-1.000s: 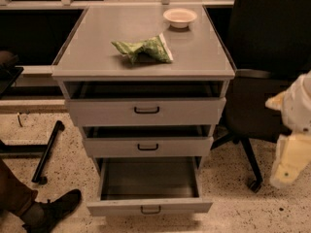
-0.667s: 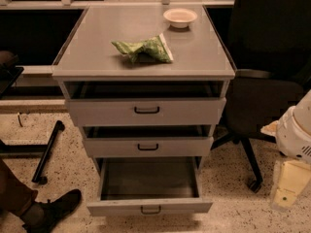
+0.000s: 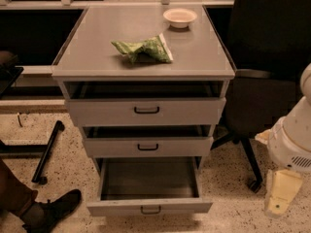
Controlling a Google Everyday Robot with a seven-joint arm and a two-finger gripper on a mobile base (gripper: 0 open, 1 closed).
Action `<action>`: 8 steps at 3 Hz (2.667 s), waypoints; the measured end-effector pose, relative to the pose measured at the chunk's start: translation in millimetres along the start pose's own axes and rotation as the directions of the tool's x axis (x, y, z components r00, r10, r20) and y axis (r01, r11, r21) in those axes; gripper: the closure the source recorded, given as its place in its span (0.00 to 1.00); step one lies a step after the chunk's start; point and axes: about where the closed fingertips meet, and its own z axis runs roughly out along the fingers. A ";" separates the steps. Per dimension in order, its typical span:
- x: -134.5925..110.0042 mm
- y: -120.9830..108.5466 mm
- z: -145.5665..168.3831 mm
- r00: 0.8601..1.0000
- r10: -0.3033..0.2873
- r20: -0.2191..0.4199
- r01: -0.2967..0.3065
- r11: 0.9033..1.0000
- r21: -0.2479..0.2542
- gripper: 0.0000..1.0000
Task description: Close bottom drawer
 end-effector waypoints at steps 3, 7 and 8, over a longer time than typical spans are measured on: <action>4.0 10.6 134.1 0.999 -0.015 0.040 0.021 0.987 -0.159 0.00; -22.7 78.6 291.9 0.937 -0.101 0.333 0.240 0.882 -0.406 0.00; -43.7 95.0 316.8 0.857 -0.177 0.483 0.383 0.847 -0.369 0.00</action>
Offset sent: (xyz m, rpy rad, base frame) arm -0.0104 0.0114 -0.1781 0.1240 0.1740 0.0559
